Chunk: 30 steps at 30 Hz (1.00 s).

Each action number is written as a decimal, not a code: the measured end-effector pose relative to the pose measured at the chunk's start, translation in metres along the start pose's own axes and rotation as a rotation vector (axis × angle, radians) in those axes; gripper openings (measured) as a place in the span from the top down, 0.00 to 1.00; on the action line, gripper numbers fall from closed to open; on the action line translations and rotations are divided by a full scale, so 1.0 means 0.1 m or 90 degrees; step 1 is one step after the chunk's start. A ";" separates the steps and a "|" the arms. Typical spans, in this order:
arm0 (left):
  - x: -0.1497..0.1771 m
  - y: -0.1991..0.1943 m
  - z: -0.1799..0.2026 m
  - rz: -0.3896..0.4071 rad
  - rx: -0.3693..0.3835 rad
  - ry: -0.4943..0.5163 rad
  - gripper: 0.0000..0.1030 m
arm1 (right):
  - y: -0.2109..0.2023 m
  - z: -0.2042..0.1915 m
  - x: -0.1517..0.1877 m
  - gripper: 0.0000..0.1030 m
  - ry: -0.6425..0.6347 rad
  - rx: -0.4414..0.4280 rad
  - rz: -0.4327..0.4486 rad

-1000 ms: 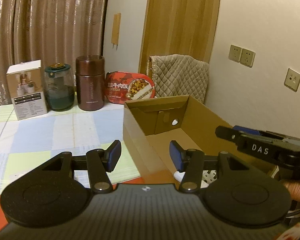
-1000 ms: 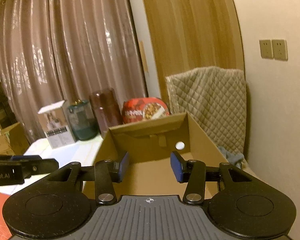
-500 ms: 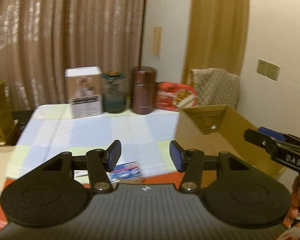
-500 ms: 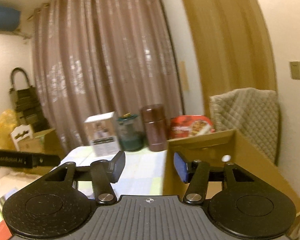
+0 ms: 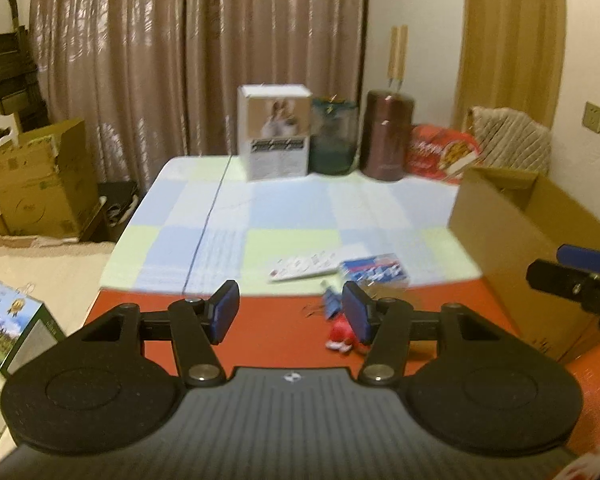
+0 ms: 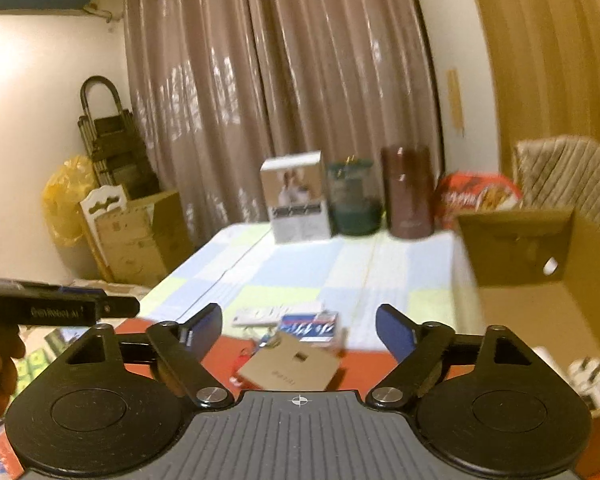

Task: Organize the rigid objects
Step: 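Move both open tools back over the red mat, then grasp the gold TP-LINK plate with the right tool while the left tool grasps the red piggy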

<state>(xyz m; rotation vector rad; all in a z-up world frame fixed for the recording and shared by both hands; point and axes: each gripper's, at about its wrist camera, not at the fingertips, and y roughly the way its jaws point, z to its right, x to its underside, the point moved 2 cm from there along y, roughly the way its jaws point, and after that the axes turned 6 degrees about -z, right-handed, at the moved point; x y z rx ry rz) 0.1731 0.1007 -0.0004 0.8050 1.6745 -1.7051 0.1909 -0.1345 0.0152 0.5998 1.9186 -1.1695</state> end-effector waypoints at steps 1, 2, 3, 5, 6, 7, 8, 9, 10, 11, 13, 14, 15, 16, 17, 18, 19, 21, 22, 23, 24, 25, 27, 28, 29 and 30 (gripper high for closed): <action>0.03 0.05 -0.03 -0.004 -0.005 0.002 0.48 | 0.07 0.01 0.00 0.18 0.012 -0.004 -0.014; 0.06 0.10 -0.06 -0.008 -0.010 0.006 0.46 | 0.13 0.01 0.01 0.18 0.023 -0.009 -0.026; 0.09 0.16 -0.08 -0.013 -0.014 0.011 0.44 | 0.21 0.01 0.02 0.17 0.037 -0.013 -0.042; 0.13 0.26 -0.11 -0.023 -0.018 0.012 0.43 | 0.35 0.00 0.05 0.16 0.059 -0.018 -0.073; 0.14 0.32 -0.14 -0.030 -0.016 0.012 0.41 | 0.43 0.00 0.06 0.15 0.066 -0.021 -0.088; 0.15 0.37 -0.15 -0.036 -0.014 0.011 0.40 | 0.49 0.00 0.08 0.14 0.070 -0.021 -0.099; 0.16 0.41 -0.16 -0.039 -0.014 0.008 0.39 | 0.55 0.01 0.09 0.13 0.076 -0.017 -0.111; 0.17 0.47 -0.19 -0.044 -0.014 0.003 0.36 | 0.62 0.01 0.11 0.12 0.082 -0.015 -0.125; 0.16 0.52 -0.20 -0.049 -0.016 -0.002 0.34 | 0.69 0.02 0.13 0.11 0.092 -0.014 -0.136; 0.15 0.57 -0.22 -0.054 -0.016 -0.008 0.34 | 0.75 0.03 0.15 0.11 0.104 -0.013 -0.144; 0.10 0.65 -0.25 -0.056 -0.015 -0.016 0.30 | 0.87 0.05 0.19 0.09 0.131 -0.005 -0.161; 0.07 0.69 -0.25 -0.054 -0.016 -0.017 0.28 | 0.93 0.07 0.20 0.08 0.142 -0.004 -0.169; 0.05 0.71 -0.25 -0.053 -0.017 -0.016 0.27 | 1.00 0.10 0.21 0.07 0.152 -0.003 -0.179; 0.02 0.75 -0.26 -0.054 -0.018 -0.014 0.26 | 1.05 0.11 0.21 0.07 0.160 -0.002 -0.185; 0.00 0.79 -0.26 -0.057 -0.019 -0.013 0.26 | 1.10 0.12 0.21 0.06 0.167 -0.001 -0.189; -0.02 0.82 -0.26 -0.061 -0.019 -0.012 0.24 | 1.15 0.13 0.21 0.06 0.172 -0.002 -0.192; -0.03 0.87 -0.27 -0.068 -0.019 -0.013 0.24 | 1.21 0.14 0.22 0.06 0.176 -0.001 -0.195; -0.05 0.95 -0.29 -0.082 -0.022 -0.018 0.23 | 1.29 0.15 0.22 0.05 0.183 0.001 -0.199; -0.07 0.98 -0.30 -0.086 -0.021 -0.023 0.22 | 1.34 0.15 0.22 0.05 0.190 0.004 -0.202; -0.08 1.00 -0.31 -0.087 -0.020 -0.028 0.22 | 1.36 0.16 0.22 0.05 0.199 0.005 -0.203; -0.10 1.02 -0.32 -0.088 -0.017 -0.033 0.20 | 1.40 0.17 0.22 0.04 0.208 0.006 -0.206; -0.12 1.03 -0.32 -0.088 -0.014 -0.035 0.19 | 1.43 0.18 0.22 0.03 0.213 0.011 -0.210; -0.14 1.06 -0.31 -0.088 -0.012 -0.028 0.18 | 1.50 0.19 0.21 0.03 0.222 0.017 -0.214; -0.15 1.07 -0.30 -0.090 -0.013 -0.023 0.18 | 1.53 0.20 0.21 0.03 0.225 0.018 -0.218; -0.14 1.09 -0.29 -0.093 -0.015 -0.017 0.18 | 1.57 0.19 0.21 0.03 0.226 0.020 -0.222; -0.13 1.09 -0.30 -0.097 -0.015 -0.015 0.17 | 1.60 0.19 0.21 0.03 0.226 0.023 -0.227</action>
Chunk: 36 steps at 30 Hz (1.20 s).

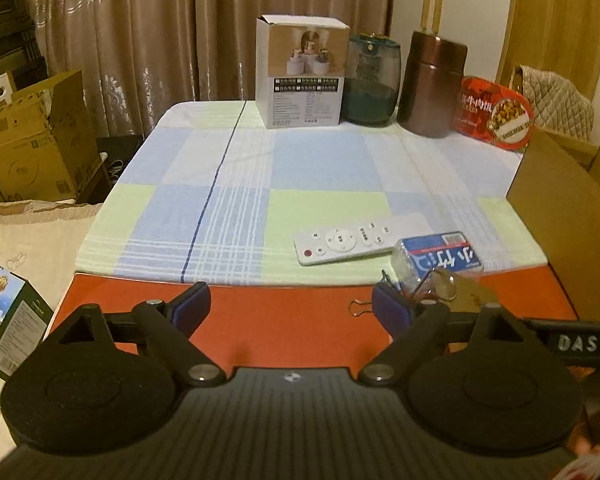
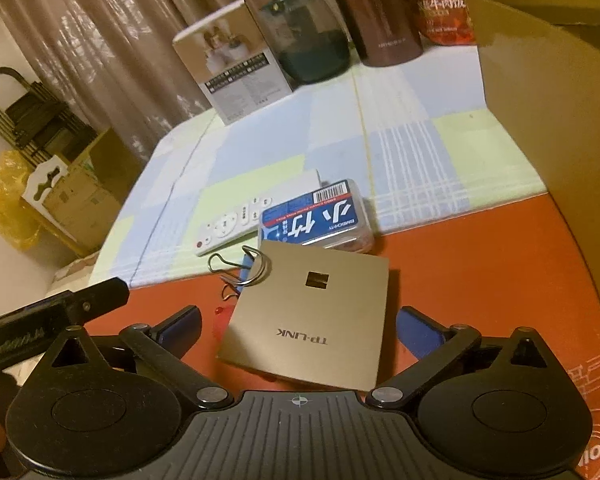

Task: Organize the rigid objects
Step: 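Grasp the gold TP-LINK plate with the right tool while the left tool grasps the red piggy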

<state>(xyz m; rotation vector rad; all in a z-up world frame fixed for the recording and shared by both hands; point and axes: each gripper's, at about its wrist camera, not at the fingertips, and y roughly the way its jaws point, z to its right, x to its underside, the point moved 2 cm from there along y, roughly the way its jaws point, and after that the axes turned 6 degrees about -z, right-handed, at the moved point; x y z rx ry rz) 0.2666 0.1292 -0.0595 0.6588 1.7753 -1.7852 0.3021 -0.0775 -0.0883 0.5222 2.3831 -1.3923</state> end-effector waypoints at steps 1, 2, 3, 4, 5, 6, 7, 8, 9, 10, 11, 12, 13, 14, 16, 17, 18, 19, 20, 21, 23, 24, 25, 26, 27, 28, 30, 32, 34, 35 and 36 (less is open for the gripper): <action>0.01 0.01 -0.01 -0.005 0.000 0.000 0.17 | 0.04 -0.01 -0.01 0.03 -0.002 0.006 -0.005; 0.02 0.02 -0.02 -0.009 0.000 -0.002 0.17 | 0.07 -0.02 -0.01 0.03 -0.004 0.010 -0.009; 0.02 0.03 -0.02 -0.011 0.001 -0.004 0.17 | 0.10 -0.03 -0.01 0.03 -0.007 0.013 -0.014; 0.02 0.03 -0.03 -0.014 0.003 -0.006 0.17 | 0.13 -0.03 -0.02 0.03 -0.010 0.015 -0.016; 0.02 0.04 -0.03 -0.015 0.004 -0.007 0.17 | 0.14 -0.04 -0.02 0.03 -0.014 0.018 -0.017; 0.03 0.04 -0.03 -0.015 0.005 -0.008 0.17 | 0.16 -0.04 -0.02 0.03 -0.021 0.019 -0.018; 0.03 0.04 -0.02 -0.016 0.007 -0.006 0.17 | 0.16 -0.05 -0.02 0.03 -0.027 0.021 -0.018; 0.03 0.04 -0.01 -0.017 0.008 -0.005 0.17 | 0.15 -0.04 -0.01 0.06 -0.032 0.023 -0.017; 0.04 0.05 0.00 -0.019 0.009 -0.003 0.17 | 0.14 -0.04 -0.01 0.14 -0.035 0.025 -0.018; 0.05 0.05 0.00 -0.020 0.011 -0.002 0.17 | 0.14 -0.03 -0.01 0.15 -0.036 0.022 -0.021; 0.05 0.05 0.01 -0.019 0.014 -0.002 0.17 | 0.12 -0.02 0.00 0.15 -0.036 0.019 -0.022; 0.05 0.05 0.01 -0.018 0.018 -0.002 0.17 | 0.10 -0.01 0.00 0.16 -0.038 0.019 -0.022; 0.06 0.05 0.01 -0.018 0.024 -0.001 0.17 | 0.07 0.00 0.00 0.16 -0.043 0.021 -0.019; 0.06 0.05 0.02 -0.018 0.028 0.000 0.17 | 0.04 0.01 0.01 0.17 -0.046 0.023 -0.016; 0.07 0.05 0.03 -0.018 0.040 0.001 0.17 | -0.03 0.04 0.03 0.17 -0.054 0.028 -0.013; 0.08 0.05 0.04 -0.020 0.046 0.003 0.17 | -0.07 0.05 0.05 0.17 -0.059 0.033 -0.011; 0.08 0.05 0.05 -0.022 0.051 0.004 0.17 | -0.12 0.07 0.06 0.17 -0.065 0.036 -0.009; 0.09 0.05 0.06 -0.024 0.056 0.007 0.17 | -0.17 0.09 0.08 0.17 -0.069 0.040 -0.006; 0.10 0.05 0.08 -0.024 0.062 0.011 0.17 | -0.20 0.11 0.08 0.17 -0.073 0.045 -0.005; 0.10 0.05 0.09 -0.024 0.069 0.015 0.17 | -0.25 0.13 0.10 0.17 -0.079 0.052 -0.001; 0.13 0.05 0.12 -0.028 0.081 0.024 0.17 | -0.32 0.15 0.12 0.17 -0.099 0.069 0.004; 0.14 0.05 0.13 -0.029 0.087 0.029 0.17 | -0.36 0.17 0.15 0.17 -0.112 0.083 0.006; 0.15 0.05 0.15 -0.031 0.095 0.034 0.17 | -0.38 0.19 0.18 0.17 -0.122 0.094 0.005; 0.16 0.06 0.16 -0.033 0.101 0.038 0.17 | -0.40 0.21 0.23 0.17 -0.132 0.104 0.002; 0.18 0.07 0.19 -0.035 0.109 0.044 0.17 | -0.41 0.24 0.28 0.17 -0.139 0.112 -0.005; 0.19 0.07 0.21 -0.036 0.116 0.050 0.17 | -0.40 0.28 0.33 0.17 -0.141 0.114 -0.011; 0.21 0.09 0.27 -0.037 0.130 0.060 0.17 | -0.38 0.34 0.43 0.17 -0.144 0.120 -0.023; 0.23 0.11 0.34 -0.039 0.142 0.067 0.17 | -0.35 0.38 0.48 0.17 -0.155 0.131 -0.030; 0.25 0.14 0.42 -0.043 0.159 0.073 0.17 | -0.33 0.42 0.50 0.17 -0.162 0.137 -0.033; 0.26 0.15 0.46 -0.043 0.166 0.076 0.17 | -0.32 0.44 0.51 0.17 -0.161 0.137 -0.035; 0.27 0.16 0.50 -0.044 0.172 0.082 0.17 | -0.32 0.46 0.52 0.17 -0.159 0.136 -0.037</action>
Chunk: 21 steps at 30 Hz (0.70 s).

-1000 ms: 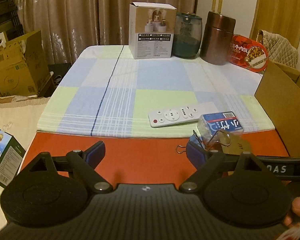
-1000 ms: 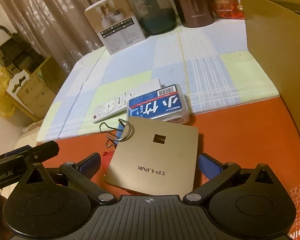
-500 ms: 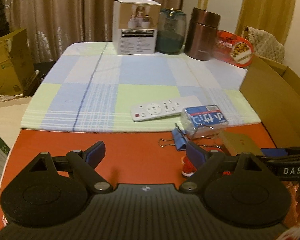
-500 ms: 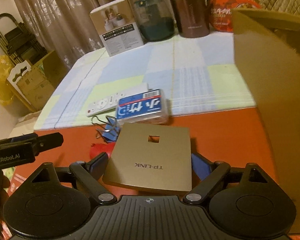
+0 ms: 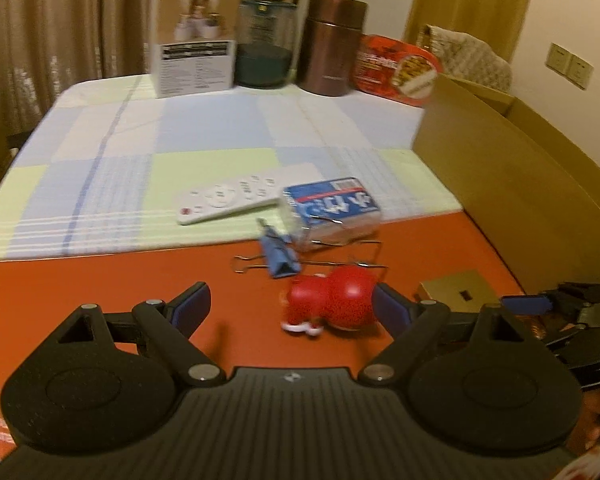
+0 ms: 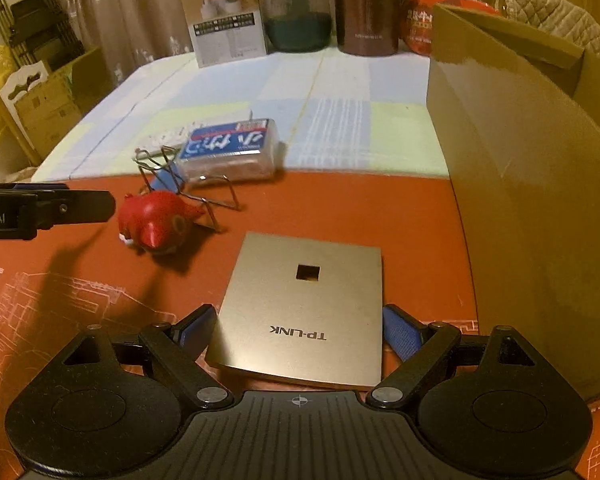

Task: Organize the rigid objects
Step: 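Grasp the gold TP-LINK plate with the right tool while the left tool grasps the red piggy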

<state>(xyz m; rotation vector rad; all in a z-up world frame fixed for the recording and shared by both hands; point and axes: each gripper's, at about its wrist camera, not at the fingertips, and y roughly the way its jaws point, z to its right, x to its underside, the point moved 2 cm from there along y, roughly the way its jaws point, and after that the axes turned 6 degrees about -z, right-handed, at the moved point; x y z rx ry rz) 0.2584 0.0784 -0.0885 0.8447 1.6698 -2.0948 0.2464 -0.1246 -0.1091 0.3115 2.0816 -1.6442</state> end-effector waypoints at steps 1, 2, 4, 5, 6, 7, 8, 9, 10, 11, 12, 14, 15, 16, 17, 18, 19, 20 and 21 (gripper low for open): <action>0.01 0.02 0.04 0.000 0.004 0.007 0.17 | 0.00 0.01 0.00 0.17 -0.003 0.001 0.002; 0.01 0.05 0.08 0.000 0.003 0.016 0.17 | 0.01 0.01 0.00 0.17 -0.007 0.003 0.001; 0.02 0.11 0.15 -0.001 0.003 0.027 0.17 | 0.01 0.01 0.00 0.16 -0.009 0.005 -0.001; 0.02 0.14 0.18 -0.002 0.004 0.030 0.17 | 0.02 0.00 0.00 0.16 -0.011 0.007 -0.001; 0.01 0.17 0.20 -0.001 0.004 0.031 0.17 | 0.03 -0.01 -0.01 0.16 -0.015 0.009 -0.002; 0.01 0.19 0.22 0.000 0.004 0.033 0.17 | 0.03 -0.02 0.00 0.15 -0.021 0.012 -0.002; 0.01 0.22 0.24 0.002 0.003 0.037 0.17 | 0.03 -0.03 0.00 0.15 -0.026 0.014 -0.003; 0.01 0.25 0.26 0.003 0.000 0.039 0.18 | 0.04 -0.04 0.00 0.15 -0.030 0.016 -0.003; 0.01 0.28 0.27 0.004 -0.001 0.041 0.18 | 0.04 -0.04 0.00 0.15 -0.032 0.018 -0.002; 0.01 0.31 0.28 0.004 -0.002 0.041 0.18 | 0.05 -0.04 0.00 0.15 -0.034 0.019 -0.002; 0.01 0.34 0.29 0.004 -0.003 0.038 0.18 | 0.05 -0.04 0.00 0.15 -0.035 0.020 -0.002; 0.01 0.38 0.28 0.004 -0.005 0.028 0.19 | 0.06 -0.04 0.00 0.15 -0.035 0.021 -0.001; 0.01 0.40 0.27 0.005 -0.006 0.020 0.22 | 0.06 -0.04 -0.01 0.15 -0.036 0.022 -0.001; 0.00 0.42 0.25 0.005 -0.006 0.012 0.25 | 0.06 -0.04 -0.01 0.15 -0.037 0.023 -0.001; 0.00 0.43 0.24 0.005 -0.007 0.006 0.27 | 0.07 -0.05 -0.01 0.15 -0.037 0.024 0.000; 0.00 0.44 0.23 0.006 -0.009 0.002 0.31 | 0.07 -0.05 -0.01 0.15 -0.038 0.025 0.000; 0.00 0.45 0.22 0.007 -0.009 -0.003 0.33 | 0.08 -0.05 -0.02 0.15 -0.039 0.025 0.000; 0.00 0.45 0.21 0.008 -0.005 -0.006 0.35 | 0.08 -0.05 -0.02 0.15 -0.040 0.025 -0.001; 0.00 0.44 0.21 0.006 -0.001 -0.006 0.39 | 0.08 -0.05 -0.02 0.15 -0.041 0.025 -0.001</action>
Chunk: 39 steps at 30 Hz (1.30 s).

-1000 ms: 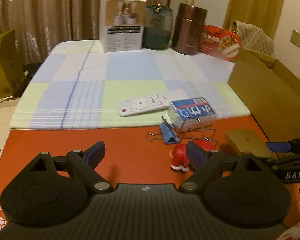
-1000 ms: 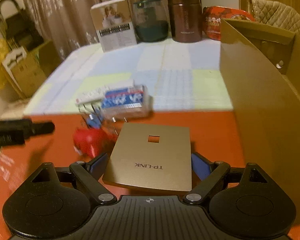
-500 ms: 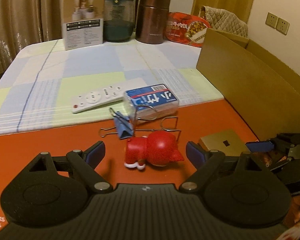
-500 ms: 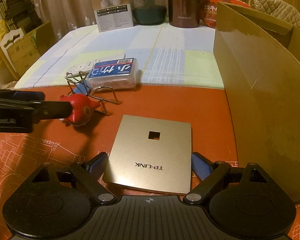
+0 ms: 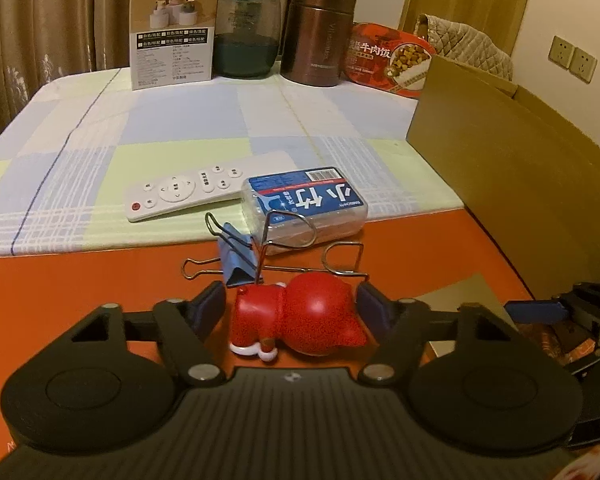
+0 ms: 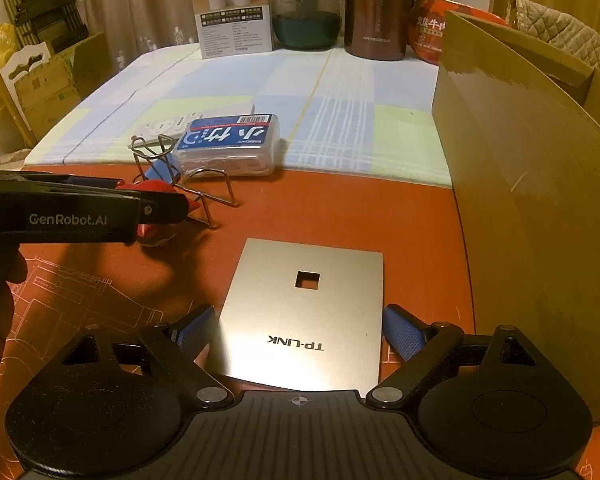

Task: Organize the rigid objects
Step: 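Grasp the gold TP-LINK plate with the right tool while the left tool grasps the red piggy, then lift and carry the red piggy and gold plate over the cardboard box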

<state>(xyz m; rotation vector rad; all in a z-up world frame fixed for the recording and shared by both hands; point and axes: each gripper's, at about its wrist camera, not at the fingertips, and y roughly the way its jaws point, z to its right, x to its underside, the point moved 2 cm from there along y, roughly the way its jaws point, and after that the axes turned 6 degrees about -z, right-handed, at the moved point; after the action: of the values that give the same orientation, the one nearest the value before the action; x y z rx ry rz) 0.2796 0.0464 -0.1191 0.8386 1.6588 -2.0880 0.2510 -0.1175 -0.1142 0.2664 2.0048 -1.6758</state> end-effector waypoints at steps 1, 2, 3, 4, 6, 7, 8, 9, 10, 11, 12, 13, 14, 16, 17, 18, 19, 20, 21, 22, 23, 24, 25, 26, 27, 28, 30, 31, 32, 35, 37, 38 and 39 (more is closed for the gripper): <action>0.00 -0.01 0.01 -0.002 -0.002 0.001 0.39 | 0.00 0.00 0.00 0.15 -0.001 0.000 0.000; 0.01 -0.02 0.01 -0.003 -0.004 0.002 0.39 | 0.00 0.00 0.00 0.15 -0.002 0.000 -0.001; 0.01 -0.03 0.02 -0.006 -0.004 0.000 0.39 | 0.00 0.00 0.00 0.15 -0.005 0.000 -0.002; 0.03 -0.05 0.03 -0.009 -0.003 -0.001 0.39 | 0.00 0.00 0.01 0.15 -0.009 0.000 -0.002; 0.07 -0.09 0.03 -0.017 -0.001 -0.005 0.39 | -0.01 -0.01 0.02 0.15 -0.013 -0.002 -0.005; 0.09 -0.12 0.04 -0.021 0.000 -0.007 0.39 | -0.02 -0.01 0.03 0.15 -0.015 -0.005 -0.007; 0.13 -0.16 0.05 -0.026 0.002 -0.009 0.39 | -0.03 -0.02 0.03 0.15 -0.017 -0.009 -0.010; 0.16 -0.20 0.06 -0.031 0.006 -0.011 0.39 | -0.04 -0.02 0.04 0.15 -0.019 -0.013 -0.013; 0.21 -0.25 0.07 -0.041 0.011 -0.011 0.39 | -0.05 -0.02 0.04 0.15 -0.021 -0.018 -0.017; 0.25 -0.30 0.09 -0.049 0.014 -0.004 0.39 | -0.06 -0.03 0.06 0.16 -0.021 -0.022 -0.020; 0.29 -0.34 0.12 -0.055 0.018 0.004 0.39 | -0.08 -0.03 0.08 0.16 -0.022 -0.026 -0.022; 0.33 -0.37 0.14 -0.059 0.020 0.012 0.39 | -0.10 -0.04 0.11 0.16 -0.024 -0.028 -0.023; 0.38 -0.41 0.18 -0.060 0.020 0.021 0.39 | -0.12 -0.05 0.14 0.16 -0.027 -0.028 -0.025; 0.44 -0.47 0.21 -0.059 0.017 0.025 0.39 | -0.17 -0.07 0.23 0.16 -0.034 -0.028 -0.025; 0.46 -0.48 0.22 -0.060 0.018 0.024 0.39 | -0.19 -0.08 0.26 0.16 -0.036 -0.027 -0.024; 0.48 -0.49 0.23 -0.060 0.020 0.024 0.39 | -0.21 -0.08 0.29 0.16 -0.039 -0.026 -0.025; 0.48 -0.50 0.23 -0.063 0.020 0.025 0.39 | -0.22 -0.09 0.31 0.16 -0.041 -0.024 -0.025; 0.49 -0.49 0.23 -0.066 0.020 0.027 0.39 | -0.23 -0.09 0.32 0.16 -0.043 -0.022 -0.025; 0.49 -0.48 0.23 -0.071 0.020 0.028 0.39 | -0.23 -0.10 0.33 0.16 -0.047 -0.019 -0.025; 0.49 -0.47 0.22 -0.074 0.018 0.028 0.39 | -0.23 -0.10 0.34 0.16 -0.051 -0.016 -0.025; 0.49 -0.46 0.21 -0.075 0.017 0.027 0.39 | -0.23 -0.10 0.34 0.16 -0.053 -0.015 -0.025; 0.50 -0.46 0.21 -0.077 0.017 0.025 0.39 | -0.22 -0.11 0.34 0.16 -0.053 -0.013 -0.024; 0.49 -0.46 0.20 -0.077 0.018 0.023 0.39 | -0.22 -0.10 0.34 0.16 -0.053 -0.012 -0.024; 0.49 -0.46 0.19 -0.077 0.018 0.021 0.39 | -0.21 -0.10 0.33 0.16 -0.052 -0.012 -0.023; 0.49 -0.46 0.18 -0.078 0.018 0.019 0.39 | -0.21 -0.10 0.33 0.16 -0.051 -0.011 -0.023; 0.49 -0.46 0.17 -0.080 0.020 0.016 0.39 | -0.21 -0.10 0.33 0.16 -0.050 -0.010 -0.022; 0.49 -0.44 0.16 -0.085 0.023 0.011 0.39 | -0.20 -0.11 0.32 0.16 -0.049 -0.009 -0.022; 0.49 -0.43 0.16 -0.087 0.024 0.010 0.39 | -0.20 -0.11 0.32 0.16 -0.049 -0.009 -0.021; 0.49 -0.42 0.16 -0.090 0.023 0.011 0.39 | -0.20 -0.11 0.32 0.16 -0.049 -0.009 -0.021; 0.50 -0.39 0.18 -0.093 0.017 0.015 0.39 | -0.20 -0.11 0.32 0.16 -0.047 -0.009 -0.020; 0.50 -0.39 0.18 -0.093 0.013 0.016 0.38 | -0.20 -0.10 0.32 0.16 -0.046 -0.009 -0.018; 0.50 -0.39 0.18 -0.094 0.013 0.015 0.38 | -0.20 -0.10 0.32 0.16 -0.045 -0.009 -0.017; 0.50 -0.40 0.18 -0.094 0.011 0.015 0.38 | -0.21 -0.10 0.32 0.16 -0.044 -0.008 -0.016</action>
<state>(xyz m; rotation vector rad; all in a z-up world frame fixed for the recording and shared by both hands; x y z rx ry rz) 0.2138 0.0436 -0.1181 0.7700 1.7660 -2.2017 0.2118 -0.1182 -0.1114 0.1772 1.9747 -1.6632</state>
